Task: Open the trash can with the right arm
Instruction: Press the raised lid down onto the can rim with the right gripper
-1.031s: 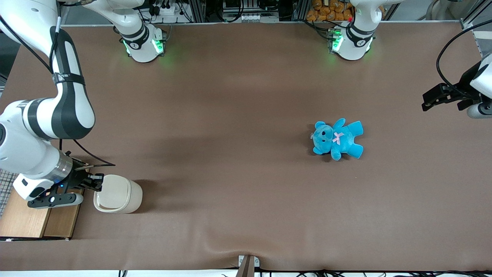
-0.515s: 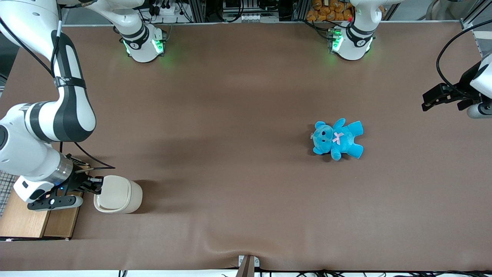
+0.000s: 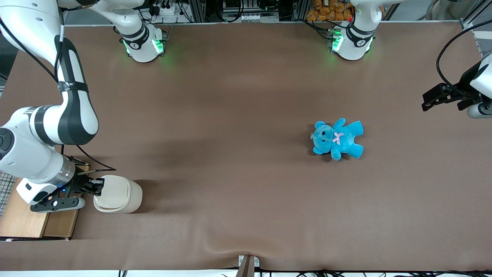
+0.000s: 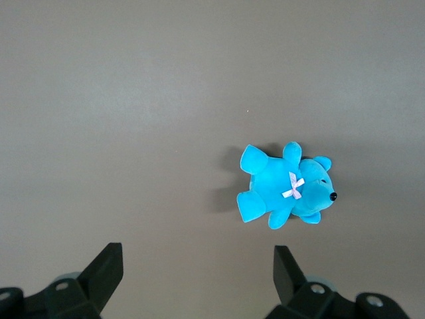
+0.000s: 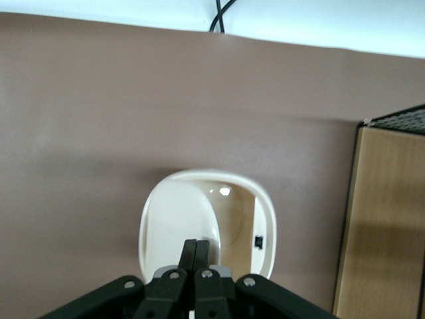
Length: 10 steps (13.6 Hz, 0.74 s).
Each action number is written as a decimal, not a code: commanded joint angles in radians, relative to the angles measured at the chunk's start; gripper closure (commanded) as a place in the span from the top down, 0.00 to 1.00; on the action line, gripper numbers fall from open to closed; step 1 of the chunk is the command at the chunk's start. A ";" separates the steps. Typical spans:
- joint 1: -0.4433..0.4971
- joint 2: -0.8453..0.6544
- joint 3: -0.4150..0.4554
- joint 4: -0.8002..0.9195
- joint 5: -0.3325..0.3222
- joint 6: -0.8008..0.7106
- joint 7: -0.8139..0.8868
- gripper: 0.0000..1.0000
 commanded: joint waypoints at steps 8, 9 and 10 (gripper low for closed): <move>-0.042 0.048 0.010 -0.005 -0.032 0.047 -0.073 0.00; -0.042 0.051 0.010 -0.022 -0.034 0.050 -0.074 0.00; -0.045 0.051 0.010 -0.030 -0.034 0.059 -0.074 0.00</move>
